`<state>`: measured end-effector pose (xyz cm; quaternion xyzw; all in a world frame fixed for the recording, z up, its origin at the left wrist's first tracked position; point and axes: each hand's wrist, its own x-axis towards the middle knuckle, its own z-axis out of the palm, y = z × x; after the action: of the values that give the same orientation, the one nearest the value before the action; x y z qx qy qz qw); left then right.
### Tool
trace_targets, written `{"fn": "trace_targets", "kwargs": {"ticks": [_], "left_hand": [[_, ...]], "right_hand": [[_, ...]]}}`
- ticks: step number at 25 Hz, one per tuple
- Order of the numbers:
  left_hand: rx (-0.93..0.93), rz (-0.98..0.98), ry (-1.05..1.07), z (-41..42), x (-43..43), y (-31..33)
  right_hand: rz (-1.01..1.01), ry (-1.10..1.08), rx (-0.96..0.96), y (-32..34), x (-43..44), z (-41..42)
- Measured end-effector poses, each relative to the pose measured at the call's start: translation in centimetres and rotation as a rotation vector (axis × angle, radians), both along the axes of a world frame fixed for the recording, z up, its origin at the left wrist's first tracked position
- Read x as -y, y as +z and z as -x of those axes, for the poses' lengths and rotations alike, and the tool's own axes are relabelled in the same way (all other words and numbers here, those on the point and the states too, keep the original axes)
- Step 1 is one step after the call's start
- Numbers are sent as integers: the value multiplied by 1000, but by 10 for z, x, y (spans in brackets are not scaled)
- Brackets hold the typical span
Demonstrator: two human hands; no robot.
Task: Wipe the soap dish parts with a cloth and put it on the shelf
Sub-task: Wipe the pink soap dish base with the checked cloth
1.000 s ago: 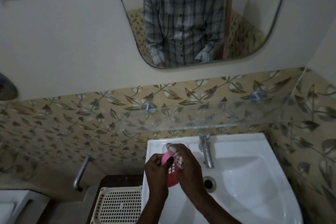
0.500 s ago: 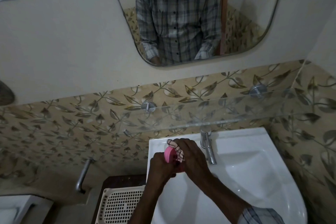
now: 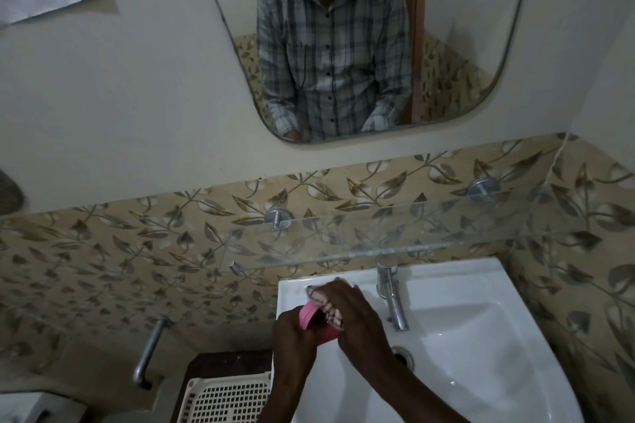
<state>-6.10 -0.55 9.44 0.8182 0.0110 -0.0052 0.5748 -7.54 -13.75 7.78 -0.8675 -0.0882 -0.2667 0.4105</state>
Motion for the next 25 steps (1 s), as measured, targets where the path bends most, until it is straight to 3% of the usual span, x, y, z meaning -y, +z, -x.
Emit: {"fn": "trace_targets", "kwargs": {"ticks": [2, 6, 7, 10, 13, 15, 17, 19, 21, 23, 25], "left_hand": [[48, 12, 20, 4, -1, 1], [40, 115, -6, 3, 1, -4], [67, 117, 20, 3, 2, -5], [107, 162, 123, 15, 10, -6], [17, 179, 189, 25, 14, -18], [-87, 91, 52, 19, 12, -12], [-190, -49, -56, 6, 14, -4], [-167, -159, -65, -8, 17, 0], [-82, -213, -29, -14, 21, -1], [11, -210, 61, -13, 24, -8], [53, -149, 197, -9, 28, -17]], "right_hand": [[-84, -3, -130, 2, 2, -2], [189, 41, 98, 0, -7, -1], [136, 30, 38, 1, -4, -4], [-383, -70, -381, 1, 3, -11], [-478, -195, -508, 1, 6, -21], [-404, -156, -434, -3, 10, -19], [-169, -94, -250, -8, 11, -11], [106, -82, -14, -11, 9, -8], [162, -90, 66, -9, 6, -11], [14, -107, -84, -6, 6, -16], [-252, -129, -364, -5, 9, -20]]}}
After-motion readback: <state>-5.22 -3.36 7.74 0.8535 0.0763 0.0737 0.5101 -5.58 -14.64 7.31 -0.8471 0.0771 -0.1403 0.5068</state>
